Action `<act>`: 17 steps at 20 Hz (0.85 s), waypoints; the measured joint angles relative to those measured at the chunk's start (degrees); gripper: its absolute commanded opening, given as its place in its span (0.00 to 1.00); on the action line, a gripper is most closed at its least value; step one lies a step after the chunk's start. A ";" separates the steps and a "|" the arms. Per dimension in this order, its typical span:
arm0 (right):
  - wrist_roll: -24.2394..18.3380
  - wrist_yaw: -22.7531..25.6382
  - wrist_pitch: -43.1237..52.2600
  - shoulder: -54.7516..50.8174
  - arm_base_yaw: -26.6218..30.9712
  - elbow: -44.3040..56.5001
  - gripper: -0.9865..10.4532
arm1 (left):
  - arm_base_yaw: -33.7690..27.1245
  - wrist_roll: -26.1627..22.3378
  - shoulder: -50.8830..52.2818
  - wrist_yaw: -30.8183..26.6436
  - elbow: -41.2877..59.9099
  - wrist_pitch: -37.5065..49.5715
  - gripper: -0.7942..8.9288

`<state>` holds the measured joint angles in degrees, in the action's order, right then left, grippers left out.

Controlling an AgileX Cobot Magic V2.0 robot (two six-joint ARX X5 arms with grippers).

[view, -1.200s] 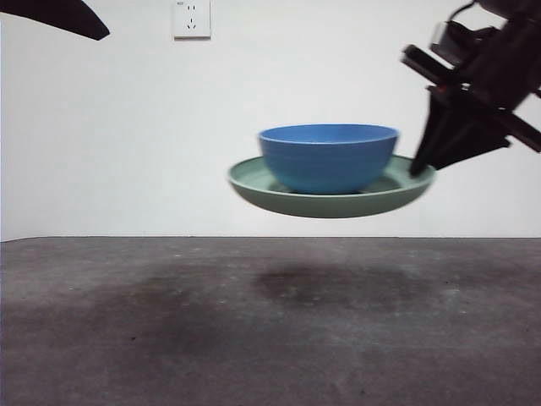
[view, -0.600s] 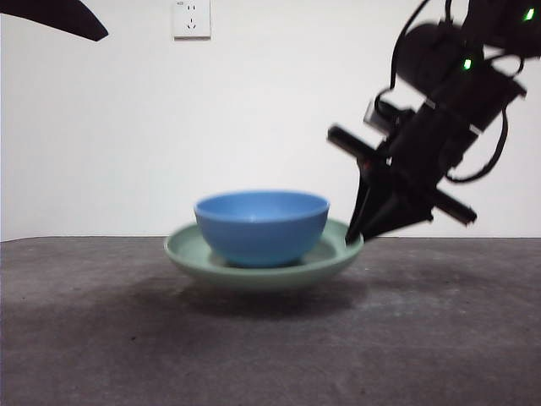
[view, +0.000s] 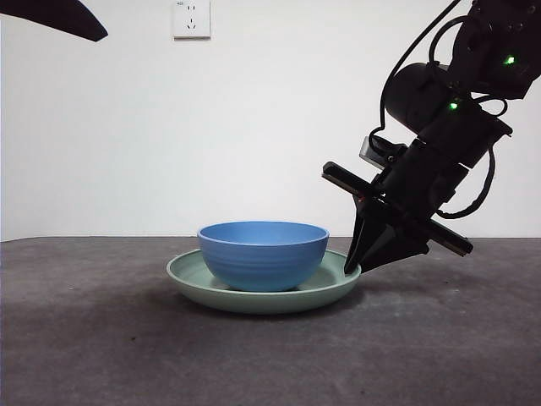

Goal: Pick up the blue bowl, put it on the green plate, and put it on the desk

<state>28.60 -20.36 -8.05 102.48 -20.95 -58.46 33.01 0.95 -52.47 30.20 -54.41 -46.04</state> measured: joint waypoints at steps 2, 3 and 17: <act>0.04 0.00 -0.02 0.00 0.00 -0.02 0.24 | 0.00 0.00 0.00 0.00 0.00 0.00 0.34; 0.17 0.00 -0.28 0.00 0.00 -0.02 0.24 | 0.00 0.00 0.00 0.00 0.00 0.00 0.34; -10.95 5.09 -21.53 -32.81 -1.14 -0.35 0.24 | 0.00 0.00 0.00 0.00 0.00 0.02 0.34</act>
<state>17.65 -15.27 -29.58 69.67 -22.09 -58.81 33.01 0.95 -52.47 30.20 -54.41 -46.02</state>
